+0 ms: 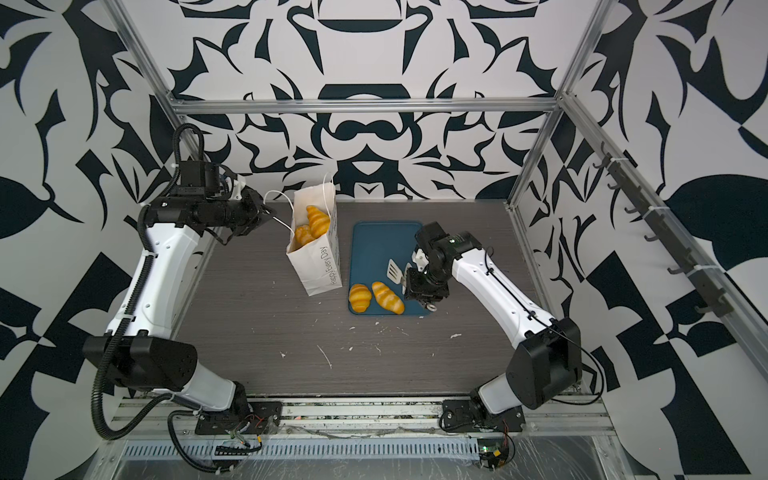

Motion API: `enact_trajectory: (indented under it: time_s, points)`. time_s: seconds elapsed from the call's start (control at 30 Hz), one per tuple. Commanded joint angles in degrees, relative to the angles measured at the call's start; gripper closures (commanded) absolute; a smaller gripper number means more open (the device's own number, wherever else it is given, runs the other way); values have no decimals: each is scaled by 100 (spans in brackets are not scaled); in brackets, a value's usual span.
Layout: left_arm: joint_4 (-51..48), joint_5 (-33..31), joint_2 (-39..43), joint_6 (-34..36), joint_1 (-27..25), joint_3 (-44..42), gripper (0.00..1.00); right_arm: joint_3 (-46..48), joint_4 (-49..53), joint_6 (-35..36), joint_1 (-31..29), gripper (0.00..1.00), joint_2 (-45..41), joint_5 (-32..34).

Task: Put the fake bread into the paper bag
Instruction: 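Lower the right gripper's tongs around the long striped croissant on the tray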

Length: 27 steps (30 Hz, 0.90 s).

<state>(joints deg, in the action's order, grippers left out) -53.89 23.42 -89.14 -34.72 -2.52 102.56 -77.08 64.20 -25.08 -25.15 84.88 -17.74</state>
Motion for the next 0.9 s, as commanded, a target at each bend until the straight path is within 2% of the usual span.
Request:
enact_trajectory:
  time_s: [0.0,0.47,0.7,0.87]
  points:
    - [-45,66,127,-43,22,-79,100,22,101,127,-21,56,-38,20]
    - [-51,66,110,-46,24,-83,100,288,-69,252,-333,55,96,-243]
    - [-52,64,112,-44,24,-86,100,241,36,300,-526,54,194,168]
    - [-52,64,70,-44,24,-43,100,-6,272,445,-759,53,354,722]
